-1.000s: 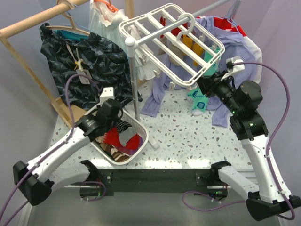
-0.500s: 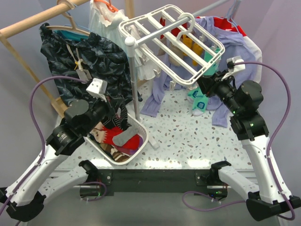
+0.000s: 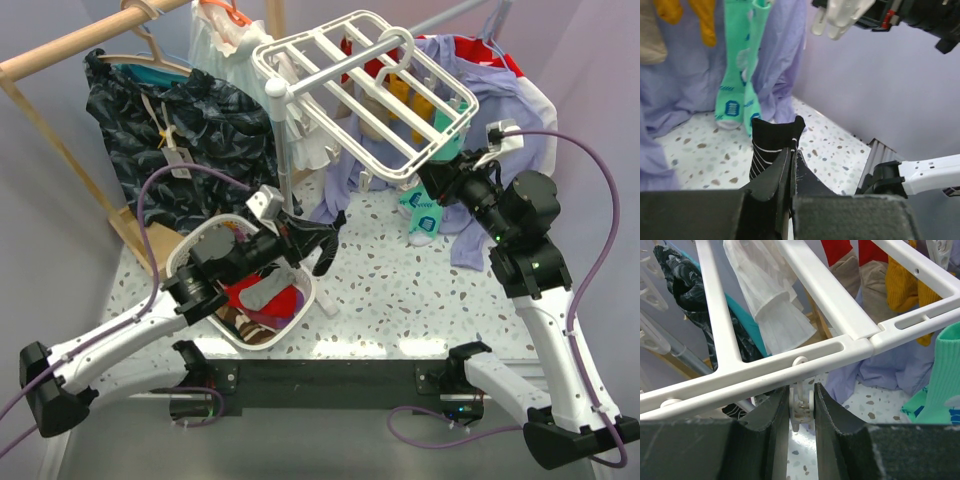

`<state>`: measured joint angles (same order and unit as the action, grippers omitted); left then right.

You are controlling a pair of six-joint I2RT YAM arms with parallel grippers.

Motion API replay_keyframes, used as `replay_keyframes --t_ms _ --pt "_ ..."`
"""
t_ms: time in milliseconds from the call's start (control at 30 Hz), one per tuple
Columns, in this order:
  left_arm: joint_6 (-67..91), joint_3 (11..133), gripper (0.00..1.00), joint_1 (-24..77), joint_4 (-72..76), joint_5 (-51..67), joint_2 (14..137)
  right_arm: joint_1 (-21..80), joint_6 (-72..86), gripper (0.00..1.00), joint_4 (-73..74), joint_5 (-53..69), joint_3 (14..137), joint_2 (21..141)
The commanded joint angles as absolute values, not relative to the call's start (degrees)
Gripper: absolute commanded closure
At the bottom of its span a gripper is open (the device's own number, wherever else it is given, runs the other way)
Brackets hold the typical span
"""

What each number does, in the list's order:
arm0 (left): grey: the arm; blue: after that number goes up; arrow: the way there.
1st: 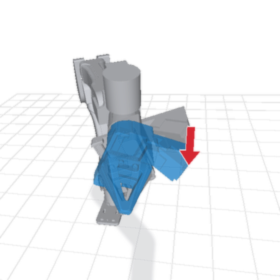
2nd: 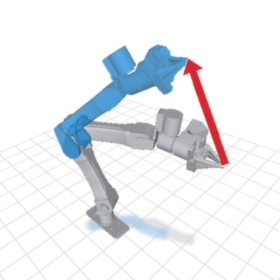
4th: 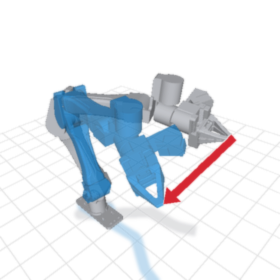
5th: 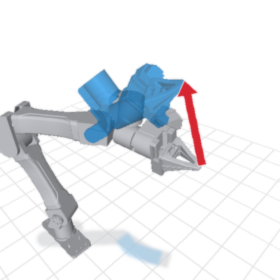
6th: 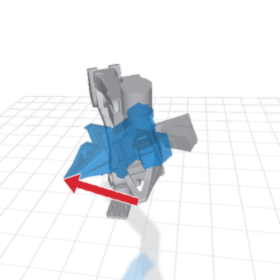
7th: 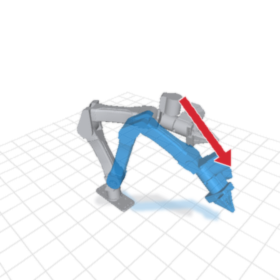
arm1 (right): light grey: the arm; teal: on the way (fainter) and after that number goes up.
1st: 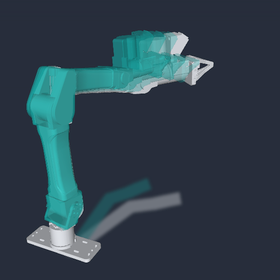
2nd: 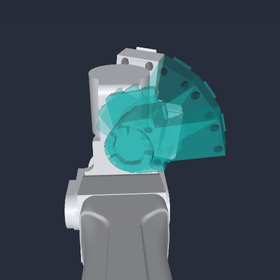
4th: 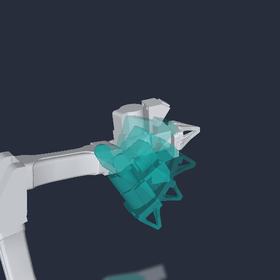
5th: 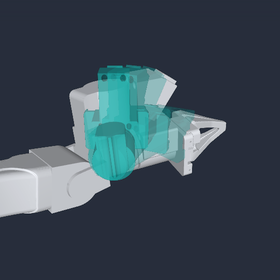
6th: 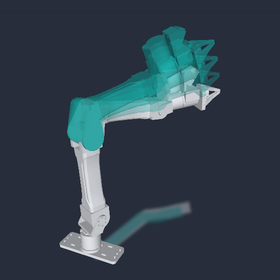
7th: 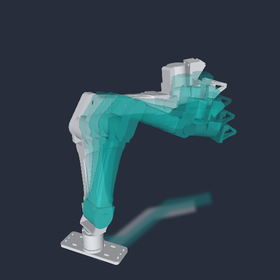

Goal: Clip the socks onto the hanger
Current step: Pick up the sock from the bin, then clamp the sock onto the hanger.

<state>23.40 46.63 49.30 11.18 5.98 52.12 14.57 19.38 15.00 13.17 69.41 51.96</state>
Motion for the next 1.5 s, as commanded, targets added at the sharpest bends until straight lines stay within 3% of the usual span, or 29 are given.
replay_keyframes --t_ms 0,267,500,967,1467 --pt "21.9 46.0 1.00 55.4 30.3 1.5 56.9 14.5 23.4 0.95 15.0 14.1 71.0 51.2" --pt "14.9 44.6 1.00 60.0 48.9 -8.0 66.0 14.6 28.1 0.96 15.5 13.9 71.4 51.6" --pt "11.6 47.3 1.00 60.4 58.7 -7.7 75.1 14.6 29.7 0.96 15.9 13.9 72.0 52.2" --pt "7.9 55.5 1.00 62.2 63.4 -9.8 86.0 14.5 32.5 0.96 15.5 15.0 71.5 52.8" --pt "5.6 58.9 1.00 62.3 63.5 -12.3 88.9 14.6 34.3 0.96 14.5 16.3 70.6 52.8"
